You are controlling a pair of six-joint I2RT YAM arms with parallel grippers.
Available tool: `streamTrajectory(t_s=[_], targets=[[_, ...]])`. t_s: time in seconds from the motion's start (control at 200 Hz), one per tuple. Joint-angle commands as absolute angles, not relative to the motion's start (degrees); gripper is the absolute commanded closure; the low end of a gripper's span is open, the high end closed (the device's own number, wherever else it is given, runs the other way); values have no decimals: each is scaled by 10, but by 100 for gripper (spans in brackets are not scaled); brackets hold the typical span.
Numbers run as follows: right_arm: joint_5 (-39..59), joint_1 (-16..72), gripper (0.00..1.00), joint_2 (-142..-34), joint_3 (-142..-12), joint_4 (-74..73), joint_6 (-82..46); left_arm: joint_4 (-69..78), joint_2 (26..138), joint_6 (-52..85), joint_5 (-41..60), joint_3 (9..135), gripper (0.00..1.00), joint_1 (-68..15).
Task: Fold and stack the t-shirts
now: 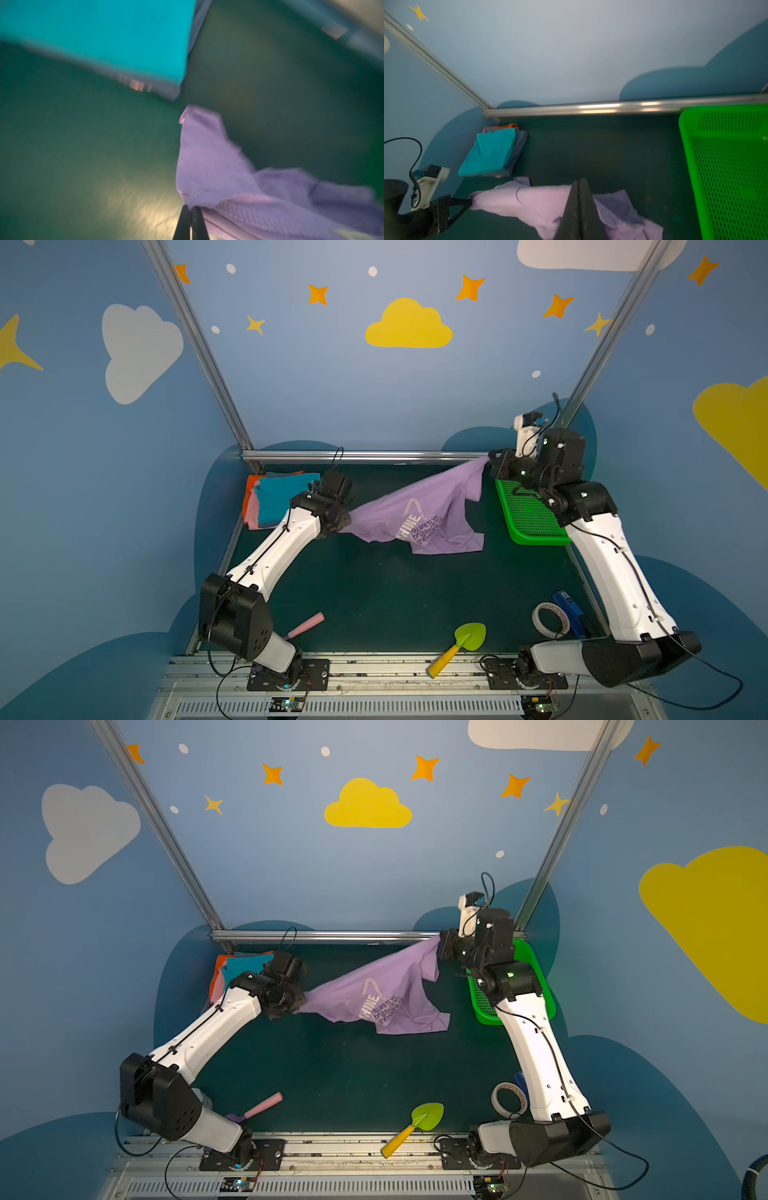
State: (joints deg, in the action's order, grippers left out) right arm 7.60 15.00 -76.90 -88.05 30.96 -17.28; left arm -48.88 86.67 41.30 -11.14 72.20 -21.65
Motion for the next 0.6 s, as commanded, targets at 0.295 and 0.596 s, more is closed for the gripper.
streamTrajectory(t_s=[0.295,0.596], targets=[[128,179,100,-783,-697,322,-197,-569,971,433,-102,753,77,-319],[192,338,100,-773,-614,378,-110,-546,1067,394,-100,1003,65,-329]])
